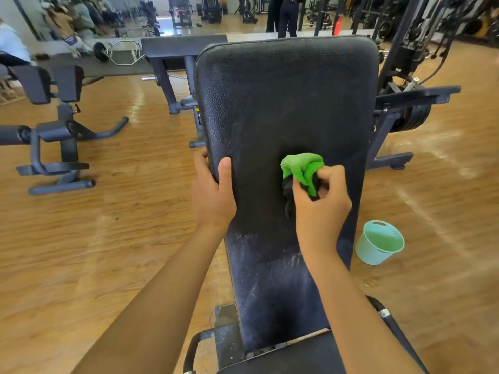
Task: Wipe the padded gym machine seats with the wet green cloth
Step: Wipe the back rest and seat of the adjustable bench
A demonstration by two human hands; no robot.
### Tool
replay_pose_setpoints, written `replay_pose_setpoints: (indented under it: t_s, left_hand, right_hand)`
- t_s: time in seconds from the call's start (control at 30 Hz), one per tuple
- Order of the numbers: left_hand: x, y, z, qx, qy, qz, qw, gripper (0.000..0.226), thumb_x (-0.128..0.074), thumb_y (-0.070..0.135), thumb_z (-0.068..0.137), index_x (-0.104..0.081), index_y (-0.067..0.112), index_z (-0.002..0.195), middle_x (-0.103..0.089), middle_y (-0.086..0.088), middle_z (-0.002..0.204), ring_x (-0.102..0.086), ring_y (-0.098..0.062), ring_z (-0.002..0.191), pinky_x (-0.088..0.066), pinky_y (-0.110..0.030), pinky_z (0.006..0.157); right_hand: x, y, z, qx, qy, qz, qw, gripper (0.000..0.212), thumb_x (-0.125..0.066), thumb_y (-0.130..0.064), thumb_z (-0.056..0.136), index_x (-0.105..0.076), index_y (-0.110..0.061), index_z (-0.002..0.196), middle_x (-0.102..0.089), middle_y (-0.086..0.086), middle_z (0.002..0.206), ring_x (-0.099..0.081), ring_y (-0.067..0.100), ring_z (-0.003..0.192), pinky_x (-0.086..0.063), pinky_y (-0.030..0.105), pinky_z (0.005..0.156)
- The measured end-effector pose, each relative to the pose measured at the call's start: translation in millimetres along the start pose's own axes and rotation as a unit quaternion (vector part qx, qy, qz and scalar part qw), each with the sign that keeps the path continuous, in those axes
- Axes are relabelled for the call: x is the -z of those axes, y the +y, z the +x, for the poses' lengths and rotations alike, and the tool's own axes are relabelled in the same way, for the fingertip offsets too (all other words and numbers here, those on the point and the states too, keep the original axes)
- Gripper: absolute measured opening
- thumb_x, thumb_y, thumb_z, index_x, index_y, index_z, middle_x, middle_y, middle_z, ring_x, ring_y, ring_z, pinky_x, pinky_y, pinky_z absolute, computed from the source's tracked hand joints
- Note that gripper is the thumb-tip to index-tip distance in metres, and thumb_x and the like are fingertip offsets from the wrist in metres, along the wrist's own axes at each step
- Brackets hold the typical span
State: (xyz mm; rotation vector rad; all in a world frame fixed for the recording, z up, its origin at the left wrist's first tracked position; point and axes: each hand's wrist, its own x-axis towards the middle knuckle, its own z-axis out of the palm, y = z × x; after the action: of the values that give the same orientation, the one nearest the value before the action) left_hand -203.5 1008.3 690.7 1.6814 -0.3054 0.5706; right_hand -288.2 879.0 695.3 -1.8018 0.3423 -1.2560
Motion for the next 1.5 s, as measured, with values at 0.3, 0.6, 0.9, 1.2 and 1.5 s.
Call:
replay_pose_setpoints:
  t_s: [0.3, 0.6, 0.9, 1.2, 1.5]
  left_hand:
    - [-0.5, 1.5, -1.4, -0.004, -0.002, -0.029, 1.000, 0.058, -0.035, 0.049, 0.089, -0.049, 0.001, 0.118, -0.054, 0.026, 0.092, -0.053, 0.018, 0.083, -0.036, -0.003, 0.068]
    - [1.6, 0.4, -1.0, 0.005, -0.009, -0.016, 1.000, 0.062, -0.033, 0.055, 0.087, -0.049, 0.004, 0.119, -0.053, 0.026, 0.091, -0.052, 0.020, 0.082, -0.039, -0.013, 0.070]
    - [17.8, -3.9, 12.8, 0.036, -0.134, -0.025, 0.990, 0.031, -0.038, 0.040, 0.094, -0.041, 0.022, 0.119, -0.050, 0.028, 0.106, -0.048, 0.026, 0.094, -0.036, 0.000, 0.079]
    - [16.7, 0.6, 6.2, 0.016, -0.122, -0.023, 0.992, 0.041, -0.034, 0.055, 0.088, -0.040, 0.026, 0.116, -0.050, 0.028, 0.102, -0.051, 0.021, 0.093, -0.039, -0.001, 0.077]
    - [16.8, -2.2, 8.0, 0.010, -0.111, -0.023, 0.994, 0.045, -0.034, 0.056, 0.088, -0.042, 0.023, 0.118, -0.051, 0.030, 0.103, -0.049, 0.025, 0.091, -0.037, 0.000, 0.078]
  right_hand:
    - [-1.0, 23.5, -59.5, 0.029, -0.076, -0.032, 0.996, 0.032, -0.081, -0.006, 0.072, -0.055, -0.015, 0.089, -0.062, 0.003, 0.088, -0.059, 0.019, 0.080, -0.050, 0.029, 0.065]
    - [8.0, 22.9, -89.4, -0.049, -0.156, -0.021, 0.986, 0.037, -0.078, -0.005, 0.074, -0.050, -0.028, 0.085, -0.058, -0.004, 0.083, -0.055, 0.011, 0.078, -0.048, 0.021, 0.068]
    - [-20.2, -7.8, -56.1, 0.024, -0.106, 0.002, 0.994, 0.026, -0.077, -0.007, 0.075, -0.057, -0.015, 0.090, -0.061, 0.000, 0.088, -0.057, 0.015, 0.082, -0.049, 0.020, 0.072]
    - [-6.5, 31.2, -134.8, 0.059, -0.216, -0.041, 0.974, 0.021, -0.074, -0.019, 0.075, -0.057, -0.016, 0.088, -0.058, -0.004, 0.086, -0.051, 0.005, 0.080, -0.038, 0.000, 0.074]
    - [-2.6, 2.3, -84.0, -0.084, -0.117, 0.051, 0.988, 0.027, -0.076, -0.004, 0.079, -0.055, -0.020, 0.087, -0.062, -0.001, 0.082, -0.060, 0.023, 0.076, -0.053, 0.040, 0.064]
